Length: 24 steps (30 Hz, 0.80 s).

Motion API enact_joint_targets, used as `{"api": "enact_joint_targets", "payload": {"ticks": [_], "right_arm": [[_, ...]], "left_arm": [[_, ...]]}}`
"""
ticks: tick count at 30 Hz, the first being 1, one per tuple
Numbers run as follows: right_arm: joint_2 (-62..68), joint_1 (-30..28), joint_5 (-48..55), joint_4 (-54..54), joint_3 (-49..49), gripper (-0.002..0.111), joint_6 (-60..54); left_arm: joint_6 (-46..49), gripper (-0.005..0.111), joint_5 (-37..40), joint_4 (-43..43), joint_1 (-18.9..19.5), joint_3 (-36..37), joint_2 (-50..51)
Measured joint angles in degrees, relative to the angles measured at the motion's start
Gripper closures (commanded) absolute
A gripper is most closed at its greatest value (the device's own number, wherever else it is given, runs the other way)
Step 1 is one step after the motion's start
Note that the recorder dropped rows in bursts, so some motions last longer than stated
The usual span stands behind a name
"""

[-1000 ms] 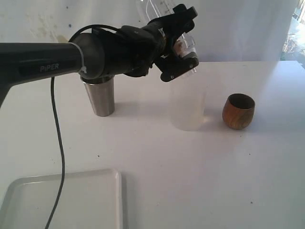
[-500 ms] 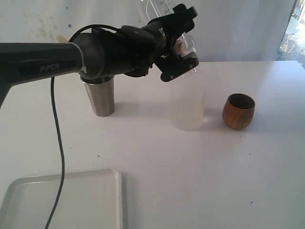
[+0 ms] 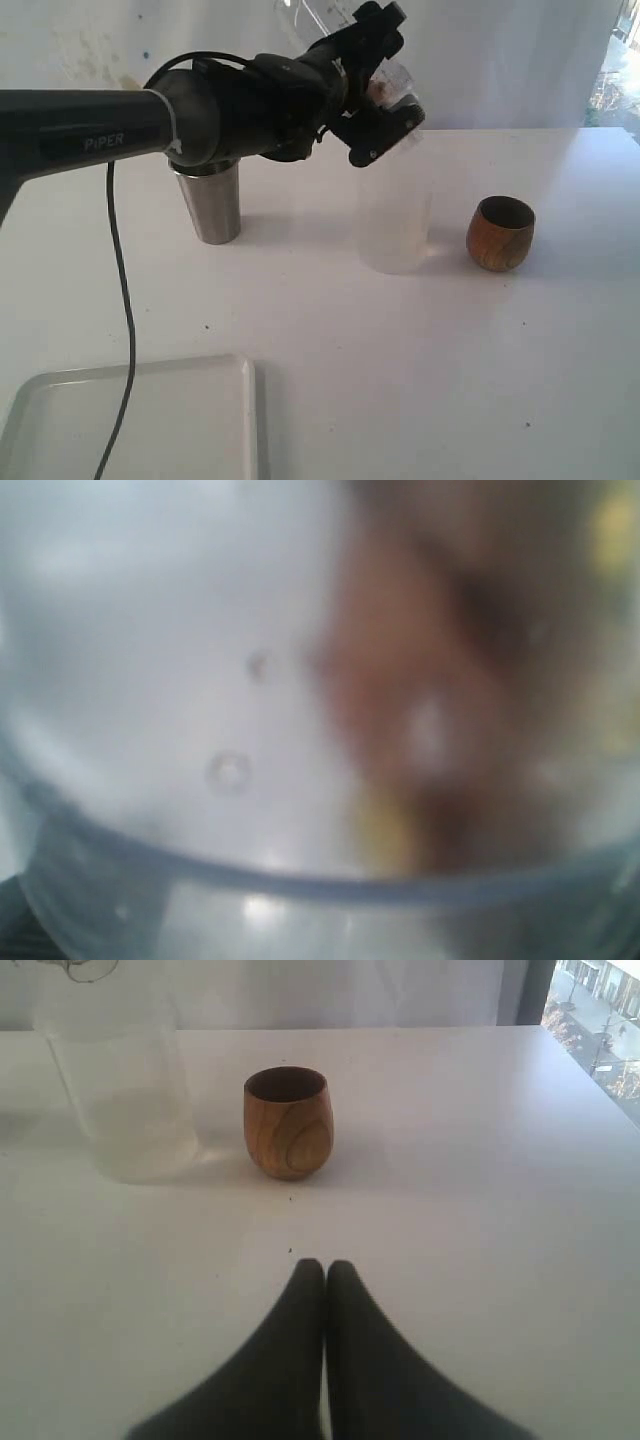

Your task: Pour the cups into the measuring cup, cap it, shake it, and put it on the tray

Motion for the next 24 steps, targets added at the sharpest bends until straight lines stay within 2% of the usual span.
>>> {"api": "enact_joint_targets", "payload": {"ticks": [3,7,9,11,14,18,24], "right_arm": [[0.00,0.00,0.00,0.00,0.00,0.108,0.00],[0.00,0.00,0.00,0.00,0.00,0.108,0.00],[0.00,0.00,0.00,0.00,0.00,0.108,0.00],[0.00,0.00,0.00,0.00,0.00,0.108,0.00],[0.00,0.00,0.00,0.00,0.00,0.108,0.00],[0.00,0.00,0.00,0.00,0.00,0.108,0.00],[0.00,0.00,0.00,0.00,0.00,0.108,0.00]], "left_arm": [[-15.82,0.107,2.09,0.00,-0.09,0.00,0.00],[-50.16,0.107,7.38,0.00,0.06,-0.51,-0.40],[-67.14,0.107,7.59,-0.92,0.98,-0.51,-1.33],[-83.66,0.107,4.45,-4.30,2.64,-0.60,-2.77],[-101.50,0.107,-7.34,-6.66,6.05,-0.94,-4.36],[-108.75,0.107,-22.25,-6.85,9.16,-1.09,-4.70],[-110.37,0.107,-28.35,-6.75,9.41,-1.09,-4.82]]}}
